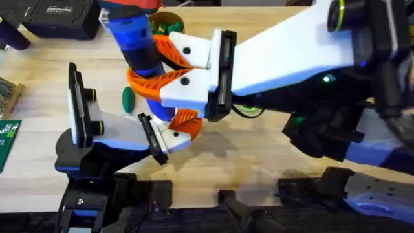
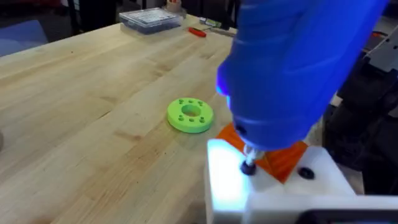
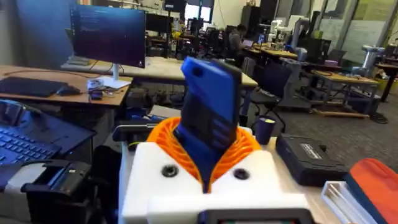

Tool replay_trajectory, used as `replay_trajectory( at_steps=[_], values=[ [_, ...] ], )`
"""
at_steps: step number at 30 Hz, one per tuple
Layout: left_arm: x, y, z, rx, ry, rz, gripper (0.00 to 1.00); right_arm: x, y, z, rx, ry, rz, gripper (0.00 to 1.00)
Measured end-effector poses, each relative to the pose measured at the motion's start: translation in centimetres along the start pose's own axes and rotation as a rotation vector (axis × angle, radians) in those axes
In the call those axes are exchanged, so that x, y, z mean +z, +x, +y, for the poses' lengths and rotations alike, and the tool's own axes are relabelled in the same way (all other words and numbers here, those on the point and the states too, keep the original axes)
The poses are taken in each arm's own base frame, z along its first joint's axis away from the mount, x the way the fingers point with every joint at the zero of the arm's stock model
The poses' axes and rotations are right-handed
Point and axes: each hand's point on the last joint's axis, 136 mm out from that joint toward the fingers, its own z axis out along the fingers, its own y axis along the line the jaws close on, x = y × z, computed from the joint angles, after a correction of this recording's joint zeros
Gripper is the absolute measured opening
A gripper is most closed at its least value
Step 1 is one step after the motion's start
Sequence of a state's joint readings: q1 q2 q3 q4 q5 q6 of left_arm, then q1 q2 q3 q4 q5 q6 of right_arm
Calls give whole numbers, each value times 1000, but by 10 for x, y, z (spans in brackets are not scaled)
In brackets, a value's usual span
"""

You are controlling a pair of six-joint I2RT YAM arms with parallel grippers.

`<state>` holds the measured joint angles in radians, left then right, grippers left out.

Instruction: Pick up the gripper from the table and insert it into the empty holder that is missing its gripper. Then pick up a screw, insert it into the mounting hole, and use the screwdriver to tighten it. Finally, clean up the table by picking up the vegetable and placing it into the bucket.

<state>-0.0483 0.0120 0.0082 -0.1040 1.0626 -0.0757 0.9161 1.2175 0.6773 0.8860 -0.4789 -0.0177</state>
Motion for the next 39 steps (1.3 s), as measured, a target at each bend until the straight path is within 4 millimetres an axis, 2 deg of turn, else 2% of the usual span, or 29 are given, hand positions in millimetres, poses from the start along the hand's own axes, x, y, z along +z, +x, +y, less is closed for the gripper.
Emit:
replay_trajectory(
  at_steps=[9, 14, 17, 23, 31, 35, 39],
  values=[
    [0, 0, -2, 11, 14, 1, 12, 0, 1, -1, 9, 5, 3, 27],
    [0, 0, -2, 10, 14, 2, 12, 0, -11, -3, -19, 12, -50, 27],
    [0, 0, -2, 10, 14, 2, 12, -3, -19, -9, -35, 27, -79, 27],
    [0, 0, -2, 10, 14, 2, 12, -7, -23, -25, -34, 64, -80, 27],
    [0, 0, -2, 10, 14, 2, 12, -17, -21, -47, -39, 115, -68, 27],
    [0, 0, -2, 10, 14, 2, 12, -16, -21, -44, -22, 93, -68, 27],
    [0, 0, -2, 10, 14, 2, 12, -16, -21, -31, 21, 16, -68, 27]
  ],
)
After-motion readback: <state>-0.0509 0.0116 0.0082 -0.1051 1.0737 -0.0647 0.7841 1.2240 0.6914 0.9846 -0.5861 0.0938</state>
